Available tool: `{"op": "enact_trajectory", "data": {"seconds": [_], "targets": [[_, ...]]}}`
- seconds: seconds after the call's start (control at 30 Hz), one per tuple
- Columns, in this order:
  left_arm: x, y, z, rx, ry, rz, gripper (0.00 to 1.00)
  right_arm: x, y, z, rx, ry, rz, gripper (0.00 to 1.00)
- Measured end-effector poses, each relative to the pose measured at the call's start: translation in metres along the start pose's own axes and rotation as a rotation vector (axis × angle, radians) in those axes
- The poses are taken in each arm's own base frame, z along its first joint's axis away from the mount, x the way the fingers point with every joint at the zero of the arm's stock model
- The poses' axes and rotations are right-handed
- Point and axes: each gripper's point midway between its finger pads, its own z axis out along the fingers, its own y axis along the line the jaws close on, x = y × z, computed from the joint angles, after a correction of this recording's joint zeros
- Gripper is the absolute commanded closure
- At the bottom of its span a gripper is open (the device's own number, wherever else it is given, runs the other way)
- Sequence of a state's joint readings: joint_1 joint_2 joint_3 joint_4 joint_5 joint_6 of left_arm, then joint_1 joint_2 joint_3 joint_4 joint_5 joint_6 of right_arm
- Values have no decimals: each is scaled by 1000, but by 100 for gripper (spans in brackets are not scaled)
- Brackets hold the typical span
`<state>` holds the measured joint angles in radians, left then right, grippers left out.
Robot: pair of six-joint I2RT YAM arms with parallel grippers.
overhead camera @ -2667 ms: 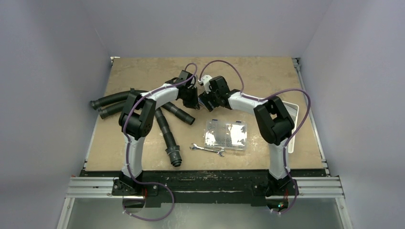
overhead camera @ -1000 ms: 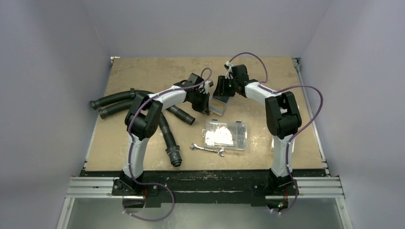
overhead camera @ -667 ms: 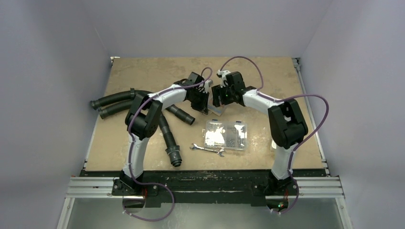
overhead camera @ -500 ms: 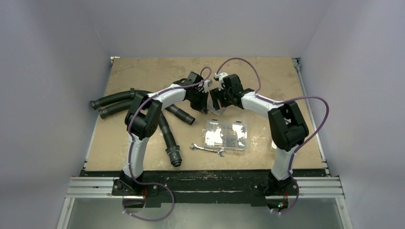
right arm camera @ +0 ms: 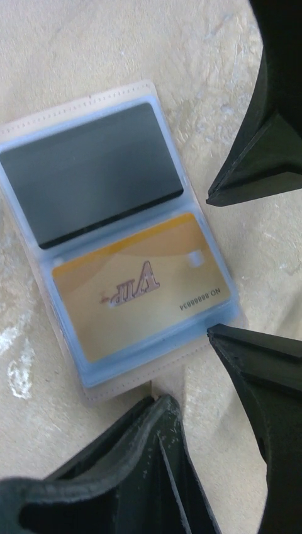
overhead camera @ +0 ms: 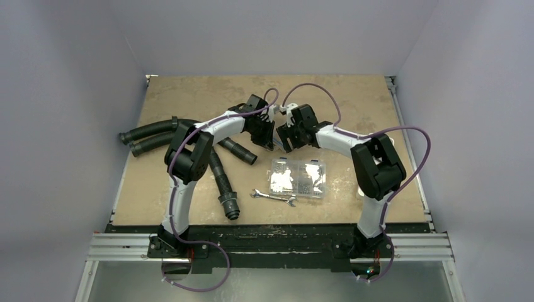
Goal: Put the credit cards into the card holder
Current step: Open the card holder at the center of the board.
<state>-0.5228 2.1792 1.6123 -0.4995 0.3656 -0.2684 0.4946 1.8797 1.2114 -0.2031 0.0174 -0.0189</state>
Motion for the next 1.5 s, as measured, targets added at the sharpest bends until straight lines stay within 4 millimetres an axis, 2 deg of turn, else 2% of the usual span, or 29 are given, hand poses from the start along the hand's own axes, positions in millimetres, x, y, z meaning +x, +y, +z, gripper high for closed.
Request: {"op": "enact_trajectory", "data": {"seconds": [0.23,0.4,0.47,0.6,1.07,1.17,1.5], "targets": [[0,0,0,4,0,-1,100,16,8,2,-13,30,-12,21],[0,0,0,10,1,-4,100,14,3,2,31,22,23,28],[0,0,0,11,0,-4,100,11,3,2,41,13,44,35],[-1,0,0,11,-1,-4,100,-4,0,1,69,-34,96,39],[-1,0,0,14,0,-5,100,-62,-20,-6,65,-214,266,37],[0,0,0,15,1,-5,100,-65,-18,-4,47,-223,273,34],[-1,0,0,21,2,-7,100,-55,-15,18,5,-178,282,35]]}}
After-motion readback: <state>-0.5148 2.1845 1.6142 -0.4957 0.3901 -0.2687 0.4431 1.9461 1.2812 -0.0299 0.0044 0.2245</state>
